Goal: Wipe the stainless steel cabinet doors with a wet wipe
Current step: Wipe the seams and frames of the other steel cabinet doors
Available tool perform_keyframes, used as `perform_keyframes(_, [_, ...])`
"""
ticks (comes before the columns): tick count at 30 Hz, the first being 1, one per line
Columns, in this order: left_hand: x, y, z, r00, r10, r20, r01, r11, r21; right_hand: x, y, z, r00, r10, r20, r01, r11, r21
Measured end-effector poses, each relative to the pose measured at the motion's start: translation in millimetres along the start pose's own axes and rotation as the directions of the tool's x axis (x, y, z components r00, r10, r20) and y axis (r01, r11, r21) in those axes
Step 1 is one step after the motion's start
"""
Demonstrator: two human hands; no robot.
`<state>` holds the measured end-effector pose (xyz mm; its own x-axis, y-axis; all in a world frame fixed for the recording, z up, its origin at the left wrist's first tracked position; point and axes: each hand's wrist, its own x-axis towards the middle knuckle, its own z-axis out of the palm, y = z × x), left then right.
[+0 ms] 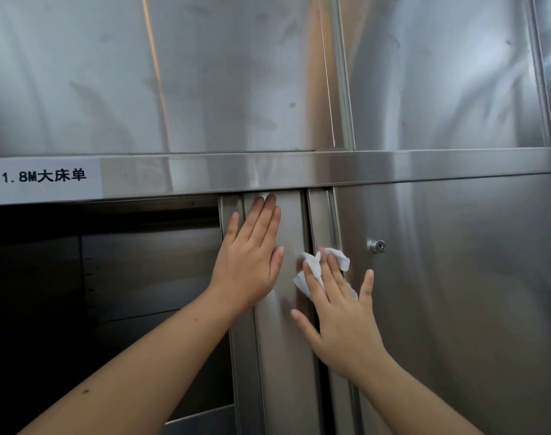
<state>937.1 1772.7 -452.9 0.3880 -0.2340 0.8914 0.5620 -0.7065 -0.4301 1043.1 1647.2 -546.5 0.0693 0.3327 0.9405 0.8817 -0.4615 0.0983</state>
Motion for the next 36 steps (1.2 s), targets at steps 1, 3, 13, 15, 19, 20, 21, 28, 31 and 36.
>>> perform_keyframes(1, [0.4, 0.2, -1.3, 1.0, -0.001, 0.0, 0.001, 1.0, -0.01, -0.4, -0.4, 0.0, 1.0, -0.001, 0.001, 0.001, 1.0, -0.002])
perform_keyframes(3, [1.0, 0.7, -3.7, 1.0, -0.003, 0.012, 0.003, 1.0, -0.024, -0.7, -0.5, -0.4, 1.0, -0.006, 0.002, 0.006, 1.0, -0.011])
perform_keyframes(13, [1.9, 0.4, -12.4, 0.996, -0.004, 0.085, 0.003, 1.0, 0.015, -1.1, -1.9, -4.2, 0.999, 0.002, 0.048, -0.001, 1.0, -0.017])
perform_keyframes(15, [2.1, 5.3, -12.6, 0.999, 0.01, 0.052, -0.01, 1.0, -0.009, -6.2, -1.3, -4.6, 0.998, -0.005, 0.058, 0.005, 1.0, -0.007])
perform_keyframes(19, [6.2, 20.9, -12.4, 0.988, 0.154, 0.015, -0.152, 0.986, -0.066, -27.9, -5.6, -0.4, 0.998, 0.022, 0.066, -0.022, 1.0, 0.007])
perform_keyframes(20, [6.5, 24.5, -11.5, 0.982, 0.188, 0.016, -0.186, 0.979, -0.079, -33.5, -7.4, 0.9, 0.997, 0.027, 0.077, -0.027, 1.0, 0.003])
perform_keyframes(21, [5.6, 27.3, -9.9, 0.975, 0.221, 0.022, -0.219, 0.972, -0.087, -38.0, -8.6, 1.9, 0.996, 0.03, 0.088, -0.03, 1.0, -0.001])
perform_keyframes(28, [1.9, 25.4, -8.1, 0.942, 0.315, 0.118, -0.304, 0.947, -0.104, -5.6, 2.1, -9.5, 0.999, -0.006, 0.047, 0.008, 0.999, -0.037])
perform_keyframes(31, [3.0, 24.5, -9.1, 0.941, 0.318, 0.115, -0.304, 0.944, -0.129, -0.7, -1.6, -9.4, 0.998, 0.022, 0.062, -0.022, 1.0, 0.002])
perform_keyframes(36, [-0.5, 25.0, -9.4, 0.944, 0.323, 0.068, -0.312, 0.941, -0.129, -49.9, -7.0, 9.3, 0.997, 0.025, 0.073, -0.027, 0.999, 0.027])
